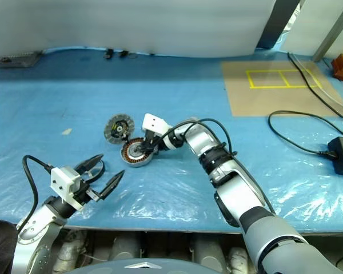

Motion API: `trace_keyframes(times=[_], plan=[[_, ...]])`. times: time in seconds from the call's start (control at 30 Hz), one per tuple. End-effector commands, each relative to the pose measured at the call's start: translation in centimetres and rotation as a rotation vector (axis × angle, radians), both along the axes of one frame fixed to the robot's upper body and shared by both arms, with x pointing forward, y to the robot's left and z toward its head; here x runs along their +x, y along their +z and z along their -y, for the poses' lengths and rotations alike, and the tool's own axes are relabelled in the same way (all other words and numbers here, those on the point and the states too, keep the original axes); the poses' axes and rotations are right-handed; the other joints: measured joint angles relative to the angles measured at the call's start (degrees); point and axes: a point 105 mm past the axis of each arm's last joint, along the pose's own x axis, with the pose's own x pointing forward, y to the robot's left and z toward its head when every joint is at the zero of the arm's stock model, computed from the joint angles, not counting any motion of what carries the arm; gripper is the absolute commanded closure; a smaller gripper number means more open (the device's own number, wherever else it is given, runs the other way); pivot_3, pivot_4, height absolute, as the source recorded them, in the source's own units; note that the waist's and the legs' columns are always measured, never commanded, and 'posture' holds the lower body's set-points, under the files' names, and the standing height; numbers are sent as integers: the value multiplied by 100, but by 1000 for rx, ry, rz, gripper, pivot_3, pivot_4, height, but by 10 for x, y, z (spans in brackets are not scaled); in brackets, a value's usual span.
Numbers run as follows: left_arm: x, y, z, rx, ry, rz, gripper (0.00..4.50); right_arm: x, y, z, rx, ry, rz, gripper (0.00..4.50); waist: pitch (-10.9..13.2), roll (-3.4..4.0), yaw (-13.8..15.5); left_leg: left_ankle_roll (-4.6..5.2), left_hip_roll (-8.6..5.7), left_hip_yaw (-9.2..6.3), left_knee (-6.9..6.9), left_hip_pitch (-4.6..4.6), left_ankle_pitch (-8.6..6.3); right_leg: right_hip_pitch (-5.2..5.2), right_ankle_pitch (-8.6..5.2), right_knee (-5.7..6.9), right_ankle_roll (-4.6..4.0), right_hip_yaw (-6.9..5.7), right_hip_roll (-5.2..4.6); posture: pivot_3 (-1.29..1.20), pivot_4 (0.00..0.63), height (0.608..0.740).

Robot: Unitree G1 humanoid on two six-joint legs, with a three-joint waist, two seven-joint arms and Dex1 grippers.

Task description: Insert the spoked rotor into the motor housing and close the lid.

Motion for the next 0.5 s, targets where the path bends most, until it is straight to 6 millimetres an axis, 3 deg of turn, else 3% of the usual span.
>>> trace_keyframes(times=[0.03, 0.5], plan=[[-2, 6, -3, 11, 12, 37, 0, 0, 6, -7, 1, 33, 35, 3515, 0, 0, 2, 0, 0, 0, 0, 0, 0, 0, 0, 0, 0, 0, 0, 0, 150, 740], [-2, 4, -5, 15, 33, 46, 0, 1, -7, -2, -53, 49, 47, 3515, 0, 0, 4, 0, 0, 1, 9, 6, 0, 0, 0, 18, -1, 3, -1, 0, 150, 740]])
